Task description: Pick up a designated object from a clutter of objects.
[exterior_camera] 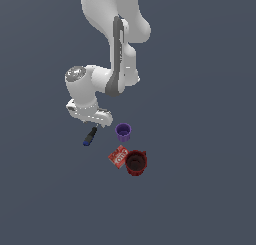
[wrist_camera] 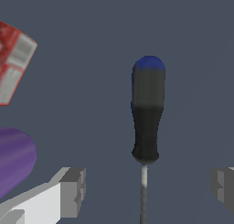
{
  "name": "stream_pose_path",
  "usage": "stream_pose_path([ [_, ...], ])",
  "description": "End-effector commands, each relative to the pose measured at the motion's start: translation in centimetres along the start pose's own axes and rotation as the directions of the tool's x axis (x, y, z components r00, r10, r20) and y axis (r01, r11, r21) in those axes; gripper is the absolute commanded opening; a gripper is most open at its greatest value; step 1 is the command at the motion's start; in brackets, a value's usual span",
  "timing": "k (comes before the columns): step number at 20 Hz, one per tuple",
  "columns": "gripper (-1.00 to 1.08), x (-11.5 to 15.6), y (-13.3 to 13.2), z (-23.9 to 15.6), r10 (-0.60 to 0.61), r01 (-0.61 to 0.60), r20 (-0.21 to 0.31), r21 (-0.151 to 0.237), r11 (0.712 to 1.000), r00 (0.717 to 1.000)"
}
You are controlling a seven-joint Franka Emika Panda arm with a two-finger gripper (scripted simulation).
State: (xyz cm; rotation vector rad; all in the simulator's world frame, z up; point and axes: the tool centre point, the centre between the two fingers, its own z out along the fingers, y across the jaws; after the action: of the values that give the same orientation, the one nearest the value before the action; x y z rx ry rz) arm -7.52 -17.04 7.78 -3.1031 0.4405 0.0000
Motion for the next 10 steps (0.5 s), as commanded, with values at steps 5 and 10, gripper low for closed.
stream_pose_path([
  [5,1.00,-0.73,1.11,1.22,0.017,-0.017,-0.001,-0.007,1.000,1.000],
  [10,1.00,-0.71,1.04,1.39,0.016,-0.016,0.000,-0.007,1.000,1.000],
])
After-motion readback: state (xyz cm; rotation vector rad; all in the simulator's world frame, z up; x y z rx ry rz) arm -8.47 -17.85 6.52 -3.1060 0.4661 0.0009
